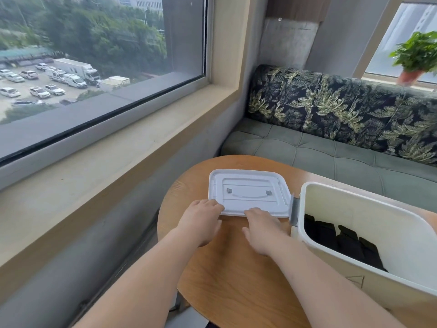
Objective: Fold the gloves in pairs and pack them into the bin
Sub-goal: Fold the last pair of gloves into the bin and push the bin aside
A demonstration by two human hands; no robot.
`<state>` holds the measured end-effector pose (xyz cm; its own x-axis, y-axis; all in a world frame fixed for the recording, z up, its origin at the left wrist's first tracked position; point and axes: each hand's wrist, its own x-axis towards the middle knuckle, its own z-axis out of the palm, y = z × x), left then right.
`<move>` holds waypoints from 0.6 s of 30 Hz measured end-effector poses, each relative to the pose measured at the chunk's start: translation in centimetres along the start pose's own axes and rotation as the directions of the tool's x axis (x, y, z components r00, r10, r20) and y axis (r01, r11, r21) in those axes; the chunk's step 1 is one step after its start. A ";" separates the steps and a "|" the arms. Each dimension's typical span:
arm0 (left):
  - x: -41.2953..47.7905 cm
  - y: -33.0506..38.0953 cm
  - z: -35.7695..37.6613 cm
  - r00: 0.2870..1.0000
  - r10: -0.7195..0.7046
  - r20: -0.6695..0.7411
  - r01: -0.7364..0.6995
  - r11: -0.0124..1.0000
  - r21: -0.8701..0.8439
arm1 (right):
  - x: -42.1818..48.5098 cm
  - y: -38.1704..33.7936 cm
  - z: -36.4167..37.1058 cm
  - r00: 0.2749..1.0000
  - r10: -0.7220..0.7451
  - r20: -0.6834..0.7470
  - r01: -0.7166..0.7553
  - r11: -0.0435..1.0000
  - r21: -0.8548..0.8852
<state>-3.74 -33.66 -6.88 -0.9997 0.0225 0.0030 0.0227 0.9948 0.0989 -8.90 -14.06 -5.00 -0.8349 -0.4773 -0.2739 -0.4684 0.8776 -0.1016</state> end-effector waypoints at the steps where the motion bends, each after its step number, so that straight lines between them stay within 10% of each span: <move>1: -0.1 -0.2 0.3 1.000 -0.005 -0.012 0.005 1.000 -0.004 | 0.1 0.0 0.3 1.000 0.003 -0.017 -0.003 1.000 0.001; 18: -3.4 -2.1 -1.9 0.892 -0.046 -0.451 -0.124 0.932 -0.342 | -2.4 -2.0 -0.1 0.932 -0.021 -0.363 0.096 0.977 0.191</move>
<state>-0.34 -36.04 -5.17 -0.8920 -0.0707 0.4464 0.1454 0.8902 0.4317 -6.01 -14.66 -4.10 -0.8730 -0.4786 0.0939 -0.4825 0.8198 -0.3083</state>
